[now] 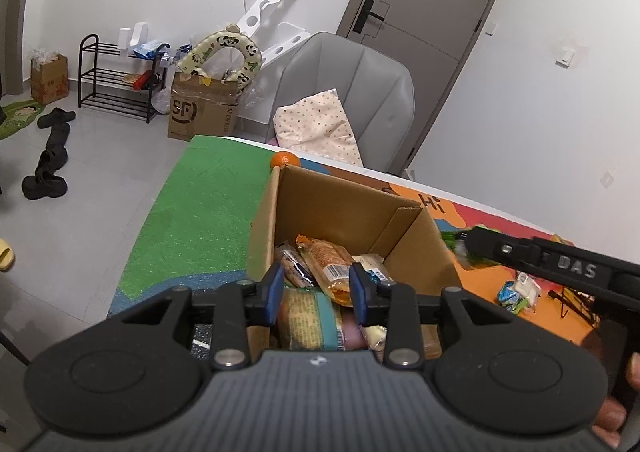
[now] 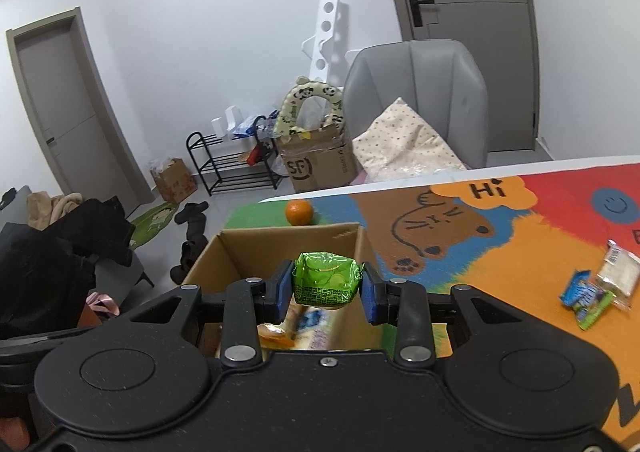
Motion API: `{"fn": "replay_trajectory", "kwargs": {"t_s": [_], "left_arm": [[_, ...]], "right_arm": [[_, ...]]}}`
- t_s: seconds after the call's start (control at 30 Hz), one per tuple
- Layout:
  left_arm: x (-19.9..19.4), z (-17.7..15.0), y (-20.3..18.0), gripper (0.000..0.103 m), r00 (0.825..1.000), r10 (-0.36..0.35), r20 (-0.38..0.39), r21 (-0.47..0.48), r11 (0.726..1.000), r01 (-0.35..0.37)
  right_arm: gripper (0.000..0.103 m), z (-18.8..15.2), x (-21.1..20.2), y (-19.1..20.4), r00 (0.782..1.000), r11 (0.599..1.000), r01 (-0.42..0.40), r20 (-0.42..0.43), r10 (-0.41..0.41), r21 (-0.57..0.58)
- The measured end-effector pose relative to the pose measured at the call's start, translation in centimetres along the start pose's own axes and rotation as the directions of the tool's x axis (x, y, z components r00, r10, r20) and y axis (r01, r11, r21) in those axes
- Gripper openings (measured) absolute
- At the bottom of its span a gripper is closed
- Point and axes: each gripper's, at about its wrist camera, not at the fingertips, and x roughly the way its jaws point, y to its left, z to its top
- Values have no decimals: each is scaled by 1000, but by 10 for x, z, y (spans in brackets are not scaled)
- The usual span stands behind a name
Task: Organize snacks
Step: 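Move both grippers back over the mat toward the last snacks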
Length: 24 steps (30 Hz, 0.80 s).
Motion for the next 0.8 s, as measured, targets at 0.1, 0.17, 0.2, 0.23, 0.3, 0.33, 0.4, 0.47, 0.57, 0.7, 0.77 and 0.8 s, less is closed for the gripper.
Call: {"fn": "replay_trajectory", "kwargs": {"t_s": [0.1, 0.17, 0.2, 0.23, 0.3, 0.33, 0.4, 0.47, 0.57, 0.7, 0.77, 0.8], "left_arm": [[-6, 4, -1, 41, 1000, 0, 24, 7, 1000, 0], [-10, 6, 0, 46, 999, 7, 44, 9, 1000, -7], [-10, 8, 2, 47, 999, 10, 50, 6, 1000, -10], [-10, 8, 4, 47, 999, 15, 50, -1, 1000, -15], [-9, 10, 8, 47, 999, 22, 45, -13, 1000, -21], [-8, 9, 9, 47, 999, 25, 41, -18, 1000, -25], [-7, 9, 10, 47, 999, 28, 36, -21, 999, -27], [-8, 9, 9, 48, 999, 28, 33, -19, 999, -27], [-8, 10, 4, 51, 999, 24, 34, -11, 1000, -24], [-11, 8, -5, 58, 999, 19, 41, 6, 1000, -20], [-12, 7, -10, 62, 999, 22, 42, 14, 1000, -22], [-12, 6, -13, 66, 999, 24, 45, 17, 1000, -25]], "right_arm": [[33, 4, 5, 4, 1000, 1000, -13, 0, 13, 4], [39, 5, 7, 7, 1000, 1000, -29, 1, 29, 2], [43, 6, 7, 8, 1000, 1000, -31, 4, 31, 0], [46, 6, 8, 8, 1000, 1000, -27, 4, 27, -3], [48, 5, 8, 6, 1000, 1000, -25, -2, 25, 4], [49, 4, 7, 5, 1000, 1000, -23, -4, 23, 11], [50, 3, 4, 1, 1000, 1000, -18, -3, 18, 21], [52, 3, 0, -1, 1000, 1000, -15, -1, 15, 22], [54, 3, -6, -4, 1000, 1000, -12, 8, 12, 20], [58, 0, -15, -12, 1000, 1000, -8, 16, 7, 30], [59, -2, -18, -16, 1000, 999, -3, 15, 2, 39], [59, -3, -20, -20, 1000, 999, 1, 15, -2, 46]]}}
